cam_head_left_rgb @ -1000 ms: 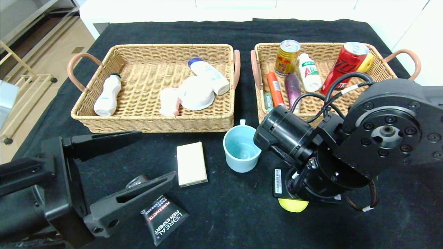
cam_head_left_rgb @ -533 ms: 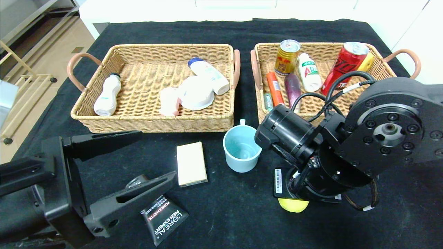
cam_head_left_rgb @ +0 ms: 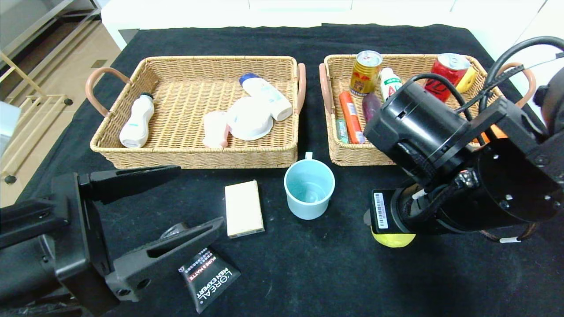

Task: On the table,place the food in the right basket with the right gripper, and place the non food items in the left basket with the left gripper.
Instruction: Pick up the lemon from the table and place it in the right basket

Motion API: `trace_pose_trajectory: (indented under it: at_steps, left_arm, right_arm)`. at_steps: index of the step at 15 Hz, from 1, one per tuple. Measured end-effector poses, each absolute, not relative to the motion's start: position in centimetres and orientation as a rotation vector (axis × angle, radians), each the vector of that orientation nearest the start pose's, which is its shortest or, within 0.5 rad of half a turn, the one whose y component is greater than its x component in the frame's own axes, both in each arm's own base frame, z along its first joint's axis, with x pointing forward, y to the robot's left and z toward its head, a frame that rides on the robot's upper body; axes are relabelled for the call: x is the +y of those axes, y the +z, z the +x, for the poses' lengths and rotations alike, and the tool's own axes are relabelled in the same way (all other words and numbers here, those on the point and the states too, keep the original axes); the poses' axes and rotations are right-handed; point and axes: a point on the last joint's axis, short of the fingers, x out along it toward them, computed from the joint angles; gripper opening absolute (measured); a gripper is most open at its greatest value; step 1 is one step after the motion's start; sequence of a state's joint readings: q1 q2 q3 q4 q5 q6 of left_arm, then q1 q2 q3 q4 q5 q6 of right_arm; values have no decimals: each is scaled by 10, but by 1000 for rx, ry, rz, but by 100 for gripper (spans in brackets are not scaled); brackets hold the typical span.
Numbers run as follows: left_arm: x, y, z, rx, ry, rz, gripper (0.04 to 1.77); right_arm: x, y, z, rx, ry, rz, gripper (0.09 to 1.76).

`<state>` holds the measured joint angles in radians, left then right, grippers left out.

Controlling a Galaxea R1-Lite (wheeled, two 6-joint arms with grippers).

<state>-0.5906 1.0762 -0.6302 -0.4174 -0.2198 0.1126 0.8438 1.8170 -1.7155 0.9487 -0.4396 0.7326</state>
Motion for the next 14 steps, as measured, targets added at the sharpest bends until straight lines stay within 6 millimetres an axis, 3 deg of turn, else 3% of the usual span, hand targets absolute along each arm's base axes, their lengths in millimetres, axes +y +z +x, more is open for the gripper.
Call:
trace_pose_trajectory:
  at_steps: [6, 14]
  left_arm:
    - [-87, 254, 121, -17, -811, 111, 172]
    - [-87, 254, 121, -17, -806, 112, 172]
  right_arm:
    - [214, 300, 222, 734, 103, 63, 106]
    - [202, 326, 277, 436, 127, 93, 106]
